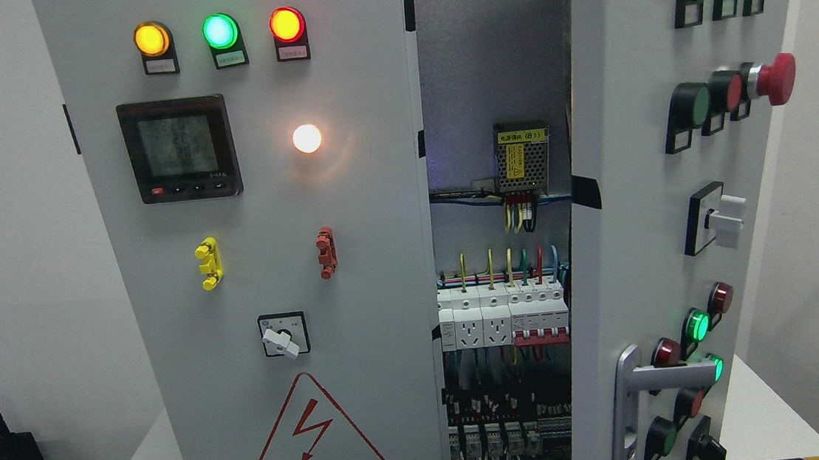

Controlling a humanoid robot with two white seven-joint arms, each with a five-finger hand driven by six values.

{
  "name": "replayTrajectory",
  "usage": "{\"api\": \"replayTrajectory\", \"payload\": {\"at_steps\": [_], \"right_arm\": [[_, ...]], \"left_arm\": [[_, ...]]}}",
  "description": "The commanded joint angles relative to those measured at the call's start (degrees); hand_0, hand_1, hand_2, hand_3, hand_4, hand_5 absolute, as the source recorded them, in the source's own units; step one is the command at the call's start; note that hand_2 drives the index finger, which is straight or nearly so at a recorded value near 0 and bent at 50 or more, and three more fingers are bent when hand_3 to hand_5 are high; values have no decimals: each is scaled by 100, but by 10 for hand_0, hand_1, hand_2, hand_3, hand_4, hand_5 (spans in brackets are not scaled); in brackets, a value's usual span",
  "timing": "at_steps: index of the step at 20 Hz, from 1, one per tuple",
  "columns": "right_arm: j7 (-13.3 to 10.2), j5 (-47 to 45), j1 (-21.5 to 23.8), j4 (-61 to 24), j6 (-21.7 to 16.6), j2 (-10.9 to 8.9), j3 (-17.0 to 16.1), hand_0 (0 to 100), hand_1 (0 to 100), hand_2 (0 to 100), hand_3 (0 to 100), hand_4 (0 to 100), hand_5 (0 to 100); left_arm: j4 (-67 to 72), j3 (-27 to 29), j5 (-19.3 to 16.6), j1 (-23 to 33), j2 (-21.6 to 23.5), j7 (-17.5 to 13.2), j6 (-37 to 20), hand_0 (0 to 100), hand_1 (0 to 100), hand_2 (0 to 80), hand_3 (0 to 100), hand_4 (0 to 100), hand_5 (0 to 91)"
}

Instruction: Open door with both hands

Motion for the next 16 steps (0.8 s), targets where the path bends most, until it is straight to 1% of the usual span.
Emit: {"api": "replayTrajectory", "payload": {"at_steps": [1,3,6,9,11,13,16], "right_arm": [[0,0,0,0,1,0,0,0,0,0,0,0,0],[0,0,0,0,1,0,0,0,0,0,0,0,0],[0,0,0,0,-8,0,0,0,0,0,0,0,0],[0,0,0,0,-8,0,0,0,0,0,0,0,0],[0,0,0,0,1,0,0,0,0,0,0,0,0],[0,0,0,0,1,0,0,0,0,0,0,0,0],[0,0,0,0,1,0,0,0,0,0,0,0,0]], "left_arm": [[-219,53,80,-145,380,-66,1,0,0,0,0,33,0],[-219,53,203,-268,389,-66,1,0,0,0,0,32,0],[-228,44,230,-505,389,-66,19,0,0,0,0,32,0],[-228,18,282,-760,547,-66,63,0,0,0,0,32,0],[-219,-17,353,-988,573,-66,150,0,0,0,0,33,0],[-210,-323,432,-1452,573,-66,334,0,0,0,0,33,0],[-219,-1262,467,-2462,538,-58,599,0,0,0,0,33,0]]}}
